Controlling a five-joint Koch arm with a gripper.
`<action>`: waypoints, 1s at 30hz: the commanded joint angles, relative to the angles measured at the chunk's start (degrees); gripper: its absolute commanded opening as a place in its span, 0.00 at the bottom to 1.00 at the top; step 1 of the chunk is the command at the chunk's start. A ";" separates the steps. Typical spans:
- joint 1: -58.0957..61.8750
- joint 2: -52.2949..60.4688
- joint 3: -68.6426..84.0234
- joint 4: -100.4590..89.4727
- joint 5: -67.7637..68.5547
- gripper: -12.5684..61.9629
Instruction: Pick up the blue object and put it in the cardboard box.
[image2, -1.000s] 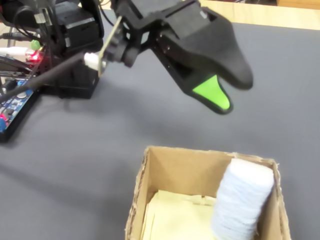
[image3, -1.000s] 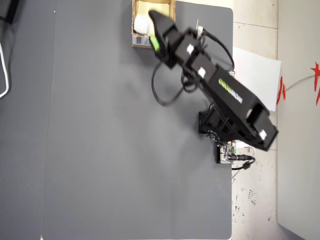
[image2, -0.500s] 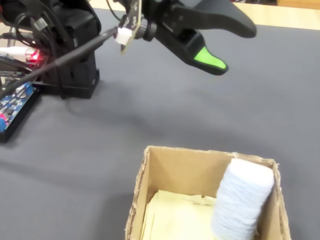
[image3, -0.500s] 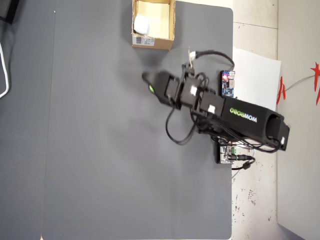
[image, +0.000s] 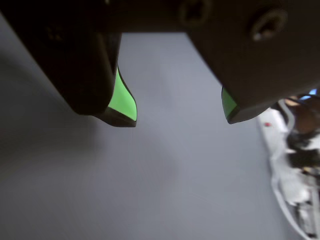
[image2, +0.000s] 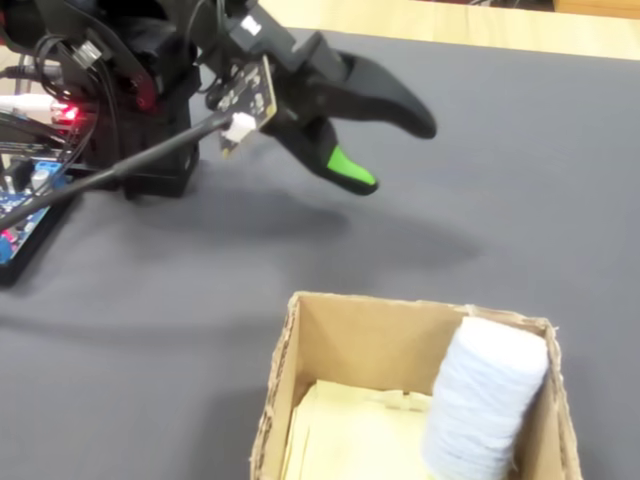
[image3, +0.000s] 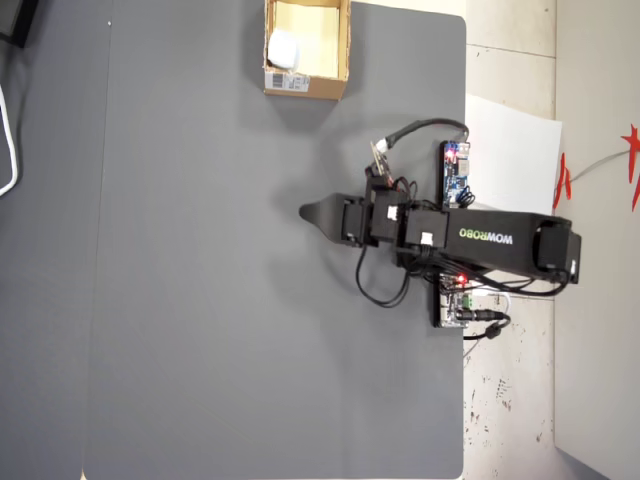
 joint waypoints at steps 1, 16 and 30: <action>-0.97 5.10 -0.26 -6.06 2.20 0.62; -3.87 5.19 11.78 -1.58 2.46 0.62; -5.01 5.10 11.78 -0.09 1.76 0.62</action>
